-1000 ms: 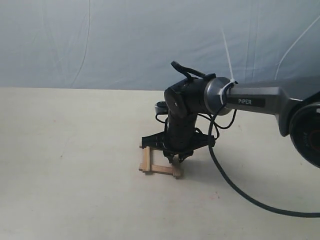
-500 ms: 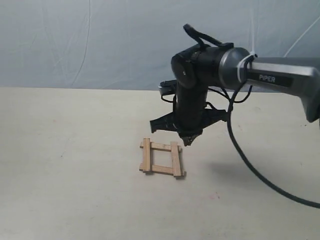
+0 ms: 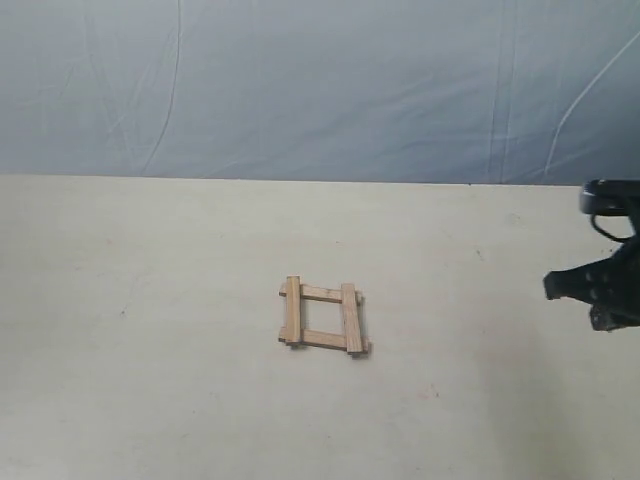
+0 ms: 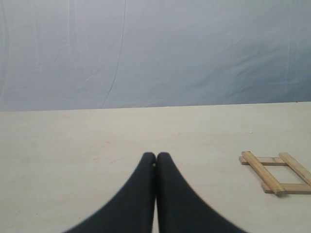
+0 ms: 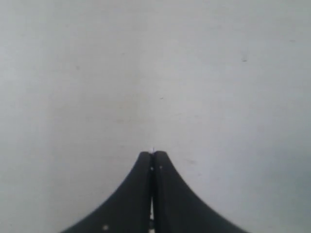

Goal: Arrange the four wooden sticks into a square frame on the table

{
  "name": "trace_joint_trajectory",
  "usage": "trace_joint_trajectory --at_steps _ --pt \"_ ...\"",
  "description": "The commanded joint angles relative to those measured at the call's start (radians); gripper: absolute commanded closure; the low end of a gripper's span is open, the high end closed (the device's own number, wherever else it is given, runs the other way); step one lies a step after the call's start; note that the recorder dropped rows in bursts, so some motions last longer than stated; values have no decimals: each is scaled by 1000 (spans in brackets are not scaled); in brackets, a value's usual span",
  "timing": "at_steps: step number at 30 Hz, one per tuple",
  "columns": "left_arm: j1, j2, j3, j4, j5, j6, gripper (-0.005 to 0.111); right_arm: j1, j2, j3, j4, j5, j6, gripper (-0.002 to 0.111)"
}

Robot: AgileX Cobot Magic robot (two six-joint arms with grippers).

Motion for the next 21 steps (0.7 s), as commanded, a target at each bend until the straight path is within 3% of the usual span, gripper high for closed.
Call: trace_joint_trajectory --at_steps 1,16,21 --pt "1 -6 1 -3 -3 -6 107 -55 -191 128 -39 -125 -14 109" --pt "1 -6 1 -3 -3 -6 107 -57 -929 428 11 -299 -14 109" --pt "1 -6 1 -3 -3 -5 107 -57 -1202 627 34 -473 -14 109"
